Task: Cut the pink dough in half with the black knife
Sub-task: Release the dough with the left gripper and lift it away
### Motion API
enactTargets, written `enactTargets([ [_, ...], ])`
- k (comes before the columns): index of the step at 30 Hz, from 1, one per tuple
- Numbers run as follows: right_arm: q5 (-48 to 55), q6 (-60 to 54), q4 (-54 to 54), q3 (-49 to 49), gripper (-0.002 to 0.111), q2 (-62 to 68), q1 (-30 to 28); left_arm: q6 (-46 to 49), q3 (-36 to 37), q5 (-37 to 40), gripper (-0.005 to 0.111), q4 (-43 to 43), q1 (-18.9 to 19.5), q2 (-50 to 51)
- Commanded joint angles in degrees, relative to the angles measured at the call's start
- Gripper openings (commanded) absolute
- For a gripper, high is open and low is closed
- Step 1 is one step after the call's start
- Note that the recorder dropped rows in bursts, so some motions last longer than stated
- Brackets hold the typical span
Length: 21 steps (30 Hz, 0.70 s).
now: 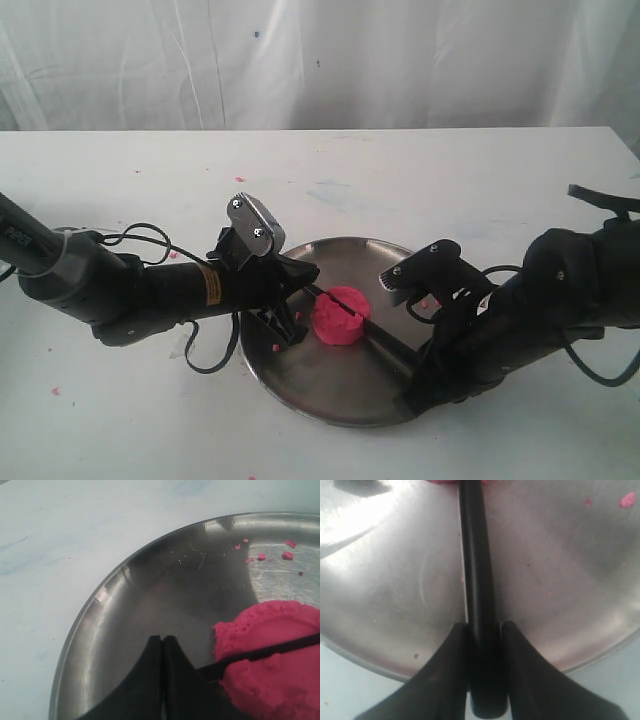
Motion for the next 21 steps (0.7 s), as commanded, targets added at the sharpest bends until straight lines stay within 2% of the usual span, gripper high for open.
enactTargets([
  [1, -3.8, 1.2, 0.7, -0.3, 0.000, 1.0, 0.0, -0.1, 0.7, 3.4, 0.000, 2.5, -0.1, 0.8],
  [21, -4.4, 1.2, 0.7, -0.3, 0.000, 3.3, 0.0, -0.1, 0.7, 3.7, 0.000, 2.6, -0.1, 0.8],
])
